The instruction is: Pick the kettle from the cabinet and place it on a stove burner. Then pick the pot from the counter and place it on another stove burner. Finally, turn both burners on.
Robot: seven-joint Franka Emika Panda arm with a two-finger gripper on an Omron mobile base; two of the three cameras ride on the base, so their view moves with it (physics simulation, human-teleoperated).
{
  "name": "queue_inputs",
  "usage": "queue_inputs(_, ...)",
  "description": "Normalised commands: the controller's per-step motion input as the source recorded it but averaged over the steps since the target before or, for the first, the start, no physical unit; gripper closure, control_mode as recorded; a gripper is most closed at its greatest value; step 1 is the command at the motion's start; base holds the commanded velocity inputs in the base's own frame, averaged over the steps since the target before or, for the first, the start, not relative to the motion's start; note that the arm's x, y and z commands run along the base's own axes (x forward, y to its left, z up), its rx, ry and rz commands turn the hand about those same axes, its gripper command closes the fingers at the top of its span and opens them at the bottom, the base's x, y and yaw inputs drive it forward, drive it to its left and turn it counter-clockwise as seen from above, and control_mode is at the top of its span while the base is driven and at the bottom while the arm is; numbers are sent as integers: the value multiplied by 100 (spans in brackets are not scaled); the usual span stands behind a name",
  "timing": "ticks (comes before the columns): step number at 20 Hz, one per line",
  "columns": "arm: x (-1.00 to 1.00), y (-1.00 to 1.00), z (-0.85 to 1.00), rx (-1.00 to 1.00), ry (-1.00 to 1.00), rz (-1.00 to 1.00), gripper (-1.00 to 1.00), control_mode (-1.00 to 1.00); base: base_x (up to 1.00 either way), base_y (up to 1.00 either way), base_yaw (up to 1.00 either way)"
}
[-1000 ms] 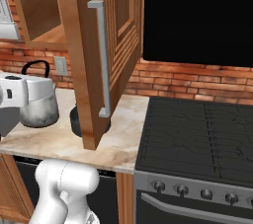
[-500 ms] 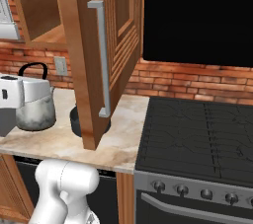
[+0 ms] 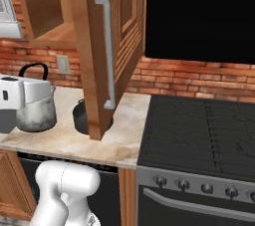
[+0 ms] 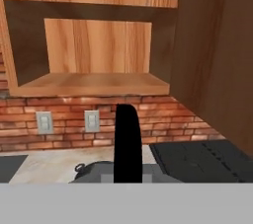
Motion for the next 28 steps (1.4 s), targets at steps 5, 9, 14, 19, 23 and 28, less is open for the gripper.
queue_inputs(5, 0, 0, 0, 0, 0, 0, 100, 100, -85, 0, -11)
queue_inputs(9, 0, 0, 0, 0, 0, 0, 100, 100, -87, 0, -12)
queue_inputs(14, 0, 0, 0, 0, 0, 0, 100, 100, -73, -7, -12)
queue_inputs(19, 0, 0, 0, 0, 0, 0, 100, 100, -55, -20, -11)
queue_inputs(23, 0, 0, 0, 0, 0, 0, 100, 100, -27, -40, -10)
queue_inputs(28, 0, 0, 0, 0, 0, 0, 100, 100, -20, -46, -8)
